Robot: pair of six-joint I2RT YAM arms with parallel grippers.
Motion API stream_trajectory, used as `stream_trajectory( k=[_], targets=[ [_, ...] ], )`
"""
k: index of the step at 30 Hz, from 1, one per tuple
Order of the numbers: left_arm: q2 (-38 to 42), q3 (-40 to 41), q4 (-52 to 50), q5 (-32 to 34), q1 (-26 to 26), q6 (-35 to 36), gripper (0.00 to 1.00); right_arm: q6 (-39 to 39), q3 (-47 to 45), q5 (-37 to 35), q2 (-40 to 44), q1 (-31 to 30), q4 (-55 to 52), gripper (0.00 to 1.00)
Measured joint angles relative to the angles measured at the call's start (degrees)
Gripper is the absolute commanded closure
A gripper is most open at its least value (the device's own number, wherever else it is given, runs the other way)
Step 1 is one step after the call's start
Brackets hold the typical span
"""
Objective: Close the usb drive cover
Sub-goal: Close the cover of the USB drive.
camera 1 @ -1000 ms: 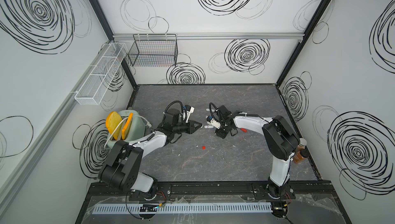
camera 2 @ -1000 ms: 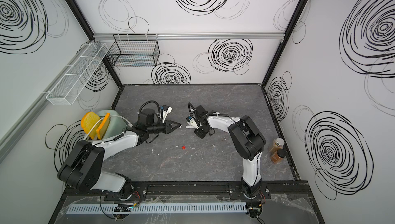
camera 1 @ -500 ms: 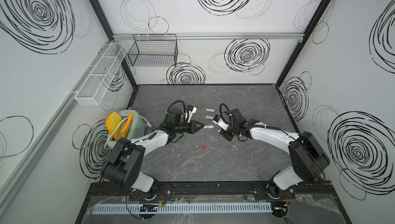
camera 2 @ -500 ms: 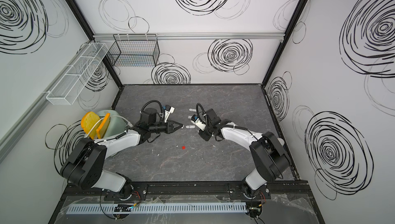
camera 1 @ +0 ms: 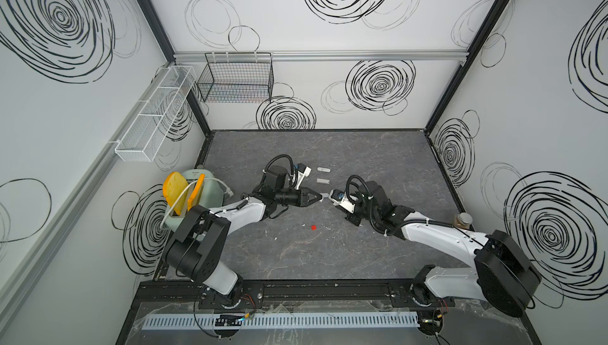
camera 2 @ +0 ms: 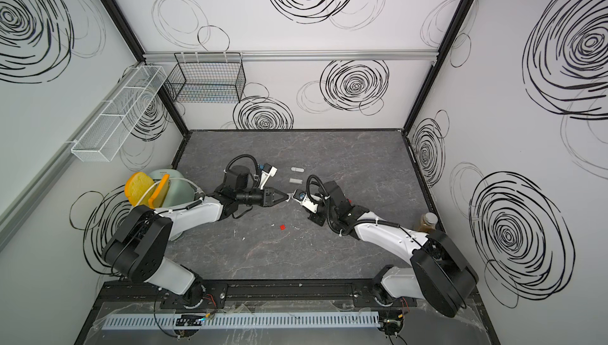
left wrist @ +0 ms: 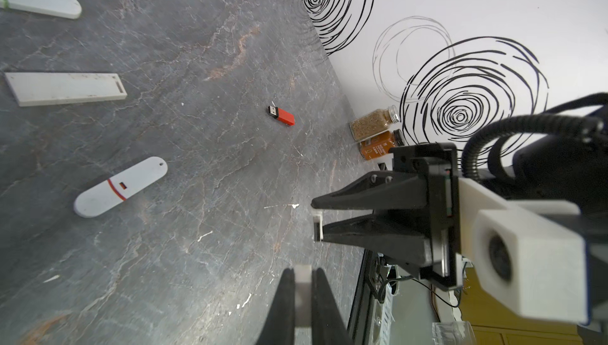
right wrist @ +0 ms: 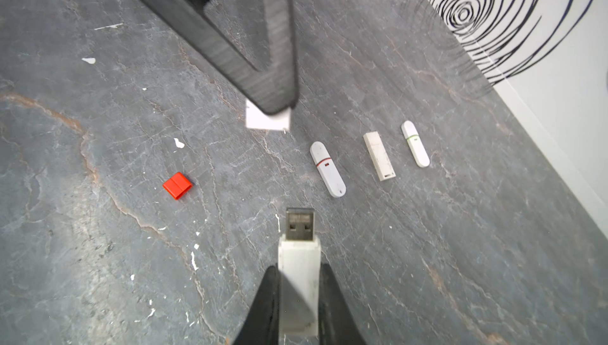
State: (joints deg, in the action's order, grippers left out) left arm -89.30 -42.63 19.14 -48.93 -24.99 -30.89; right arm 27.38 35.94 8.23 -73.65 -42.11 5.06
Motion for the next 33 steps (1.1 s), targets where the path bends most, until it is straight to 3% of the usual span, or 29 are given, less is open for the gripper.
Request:
stream_trajectory(
  k=[19,33],
  targets=[
    [-0.39,-0.94,-1.57,-1.84,-2.51,0.02,1.0,5.86,-1.95,-1.38,1.51,-3.52,4.48,1.0],
    [-0.39,-1.09,-1.57,-1.84,-2.67,0.07,1.0,1.88,-3.26,-0.57,1.62,-3.85,8.41,1.0]
  ],
)
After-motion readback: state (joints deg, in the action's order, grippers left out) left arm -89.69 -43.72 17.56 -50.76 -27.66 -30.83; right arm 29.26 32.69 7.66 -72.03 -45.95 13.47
